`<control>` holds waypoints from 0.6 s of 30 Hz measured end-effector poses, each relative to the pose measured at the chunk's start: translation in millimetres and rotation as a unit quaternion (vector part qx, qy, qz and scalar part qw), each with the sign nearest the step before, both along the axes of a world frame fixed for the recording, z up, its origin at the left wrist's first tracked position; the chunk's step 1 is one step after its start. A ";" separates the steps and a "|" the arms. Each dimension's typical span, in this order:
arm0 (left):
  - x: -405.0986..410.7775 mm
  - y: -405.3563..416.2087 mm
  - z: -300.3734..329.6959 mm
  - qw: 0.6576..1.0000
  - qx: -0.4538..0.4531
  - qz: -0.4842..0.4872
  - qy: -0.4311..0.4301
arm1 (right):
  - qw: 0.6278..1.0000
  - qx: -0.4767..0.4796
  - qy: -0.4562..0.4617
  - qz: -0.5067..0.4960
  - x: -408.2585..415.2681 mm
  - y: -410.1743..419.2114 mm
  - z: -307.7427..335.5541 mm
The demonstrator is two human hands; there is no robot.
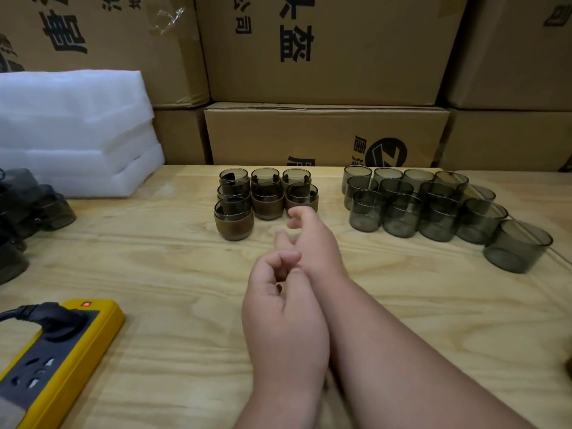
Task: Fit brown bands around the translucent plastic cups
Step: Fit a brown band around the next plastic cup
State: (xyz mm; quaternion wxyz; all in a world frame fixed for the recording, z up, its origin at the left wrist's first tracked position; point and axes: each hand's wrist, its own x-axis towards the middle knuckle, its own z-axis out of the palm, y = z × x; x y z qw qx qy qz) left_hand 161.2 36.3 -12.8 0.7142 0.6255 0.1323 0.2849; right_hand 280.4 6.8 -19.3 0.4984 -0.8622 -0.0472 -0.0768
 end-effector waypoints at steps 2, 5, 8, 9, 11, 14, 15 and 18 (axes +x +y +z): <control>-0.3 1.2 -0.5 1.000 0.030 0.001 0.003 | 0.997 0.036 -0.006 -0.064 -7.4 -21.7 -2.4; 1.6 6.3 -3.2 0.999 0.043 0.011 0.016 | 0.982 0.103 -0.015 -0.157 -15.7 -55.4 -2.6; 1.7 4.2 -3.3 0.999 0.038 0.007 0.030 | 0.958 0.152 -0.009 -0.245 -25.1 -95.0 2.0; 1.4 2.9 -3.5 0.999 0.036 0.006 0.031 | 0.946 0.175 -0.013 -0.274 -28.5 -107.7 4.5; 1.0 0.9 -2.6 0.999 0.038 0.007 0.035 | 0.921 0.216 -0.028 -0.324 -33.8 -130.4 8.9; 0.4 0.6 -1.2 0.998 0.035 0.004 0.048 | 0.895 0.243 -0.027 -0.372 -41.6 -153.8 16.5; -0.2 0.4 -0.4 0.998 0.036 0.001 0.052 | 0.890 0.253 -0.021 -0.380 -43.2 -159.1 18.8; -1.5 -0.7 1.6 0.998 0.039 -0.002 0.056 | 0.878 0.283 0.005 -0.386 -44.8 -168.2 24.4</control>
